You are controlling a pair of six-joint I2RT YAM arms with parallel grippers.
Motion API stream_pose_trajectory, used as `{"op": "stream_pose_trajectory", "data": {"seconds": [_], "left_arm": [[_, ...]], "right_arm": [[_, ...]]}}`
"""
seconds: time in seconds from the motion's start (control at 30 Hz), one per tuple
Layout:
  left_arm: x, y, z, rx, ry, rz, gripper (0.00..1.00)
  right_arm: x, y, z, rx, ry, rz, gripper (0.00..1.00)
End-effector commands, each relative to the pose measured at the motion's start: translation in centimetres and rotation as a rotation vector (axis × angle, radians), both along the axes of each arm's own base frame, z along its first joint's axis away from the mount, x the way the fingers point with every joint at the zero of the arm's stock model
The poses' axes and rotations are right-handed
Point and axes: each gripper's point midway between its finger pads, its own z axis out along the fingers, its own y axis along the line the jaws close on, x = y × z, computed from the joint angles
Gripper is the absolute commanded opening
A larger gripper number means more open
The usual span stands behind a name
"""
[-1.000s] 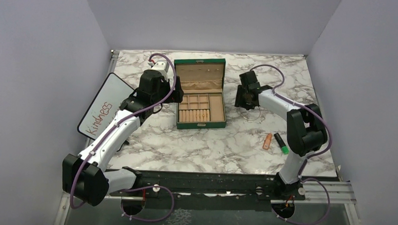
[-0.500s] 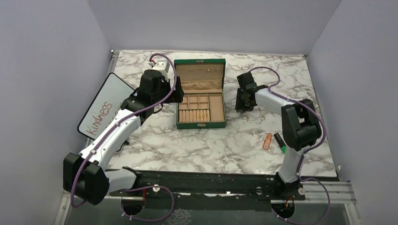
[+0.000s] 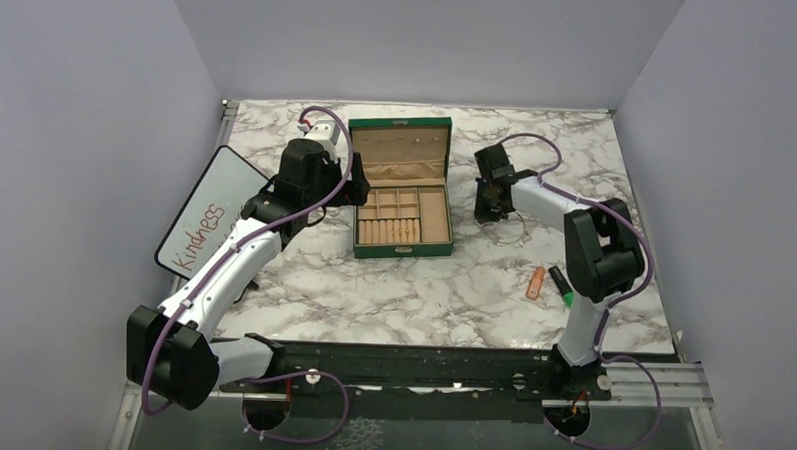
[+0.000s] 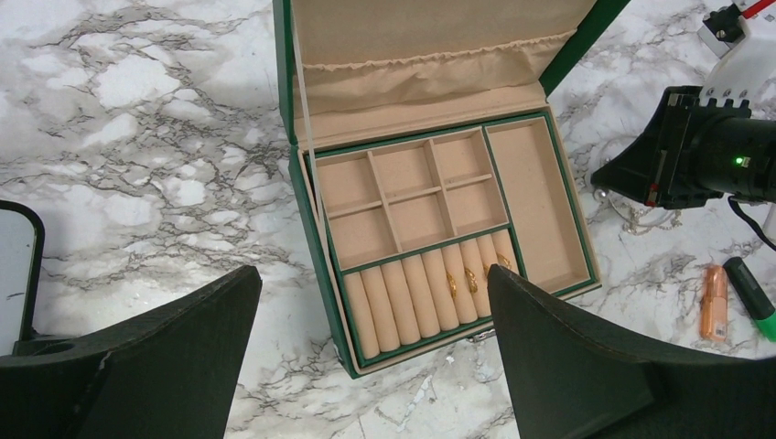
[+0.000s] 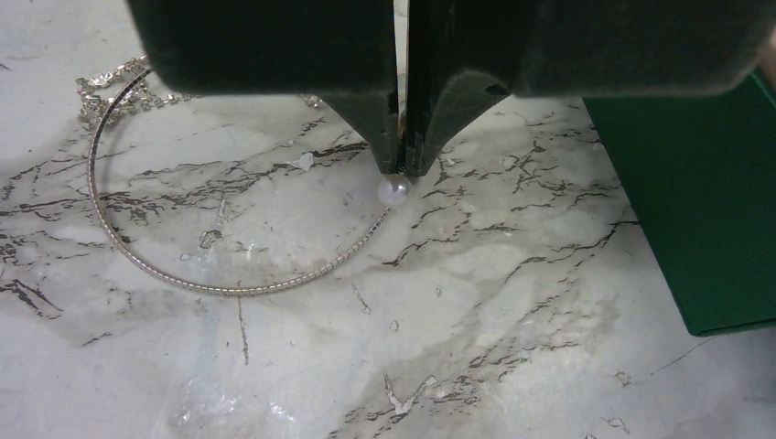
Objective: Organize the mixed jewelry
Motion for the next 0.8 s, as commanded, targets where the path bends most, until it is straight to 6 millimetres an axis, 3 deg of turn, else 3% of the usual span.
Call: {"op": "stream_pose_trajectory", "data": {"seconds": [0.0,0.2,0.5,0.77], "left_arm": [[0.1,-0.6,-0.2,-0.028,0.0,-0.026,0.94],[0.2,-1.1,-0.3,-0.049,0.01,-0.046,0.94],[0.2,-2.5,-0.3,-0.114,0.033,-0.091,0.94],[-0.4,-6.7,1.9,-0.341,0.156,-0.196,0.97]], "right_arm": [[1.0,-0.3,3.4,-0.004,-0.105,-0.015,0.06],[1.1,0.0,7.3,0.045,-0.208,-0.006,0.06],[-0.8,2.0,12.5,0.193,-0.331,0.104,0.06],[-4.6,5.9,16.4,0.324,-0.371,0.257,0.06]]}}
